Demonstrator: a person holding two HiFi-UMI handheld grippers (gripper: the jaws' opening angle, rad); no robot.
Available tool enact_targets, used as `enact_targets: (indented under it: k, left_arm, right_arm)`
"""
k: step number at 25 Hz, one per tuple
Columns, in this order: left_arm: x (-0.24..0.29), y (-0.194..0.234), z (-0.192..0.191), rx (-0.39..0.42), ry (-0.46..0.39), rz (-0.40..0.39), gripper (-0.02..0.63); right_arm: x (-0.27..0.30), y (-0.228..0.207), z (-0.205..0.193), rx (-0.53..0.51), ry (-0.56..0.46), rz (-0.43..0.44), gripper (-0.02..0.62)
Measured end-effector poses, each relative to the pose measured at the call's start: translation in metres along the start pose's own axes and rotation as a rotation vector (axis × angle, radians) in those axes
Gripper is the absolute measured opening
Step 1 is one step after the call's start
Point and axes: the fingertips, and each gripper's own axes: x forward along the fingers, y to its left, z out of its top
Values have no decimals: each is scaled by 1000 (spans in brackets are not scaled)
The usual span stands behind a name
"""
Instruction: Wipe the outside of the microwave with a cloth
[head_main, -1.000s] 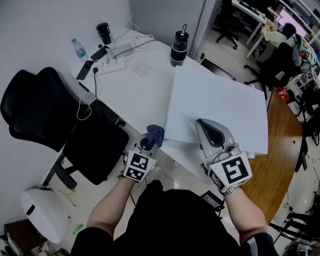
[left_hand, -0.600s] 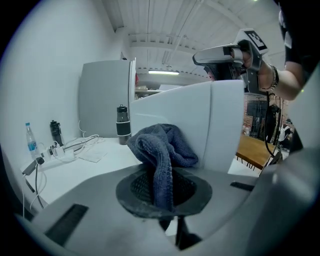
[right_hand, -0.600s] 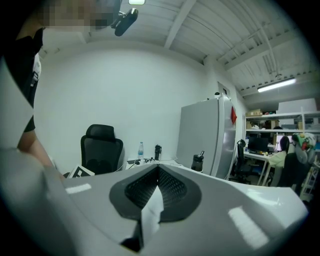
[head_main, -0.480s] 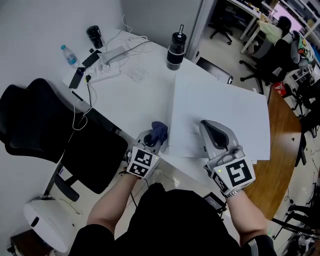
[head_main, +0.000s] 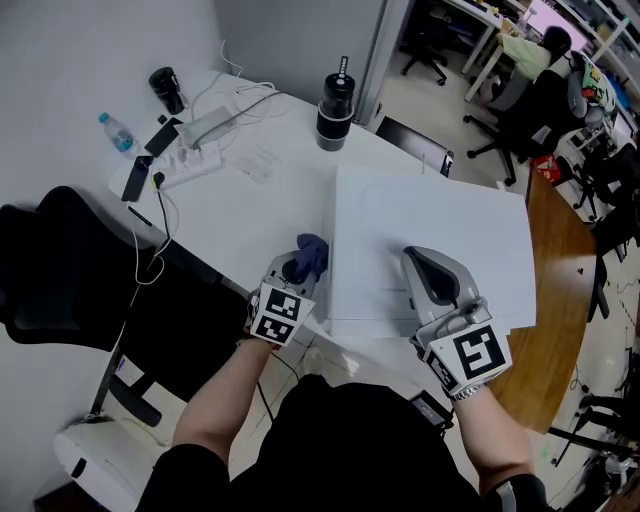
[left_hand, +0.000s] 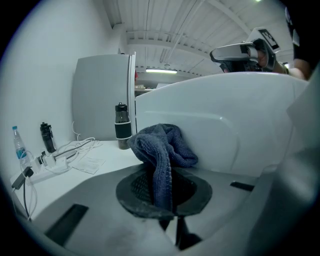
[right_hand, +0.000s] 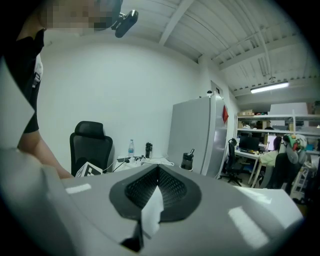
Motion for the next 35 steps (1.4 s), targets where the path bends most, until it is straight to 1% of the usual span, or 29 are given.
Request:
enact_targets:
  k: [14, 26, 31, 35]
  left_arm:
    - [43, 37, 13, 5, 1, -6, 31]
    - [74, 64, 21, -34, 11, 10, 31]
    - [79, 74, 30, -72, -16, 24, 31]
    - [73, 80, 42, -69, -42, 33, 31]
  right_arm:
    - [10, -23, 0, 1, 8, -54, 2]
    - [8, -44, -2, 7, 22, -109, 2]
    - [4, -48, -2, 4, 27, -122, 2]
    - [3, -48, -1, 2, 28, -120, 2]
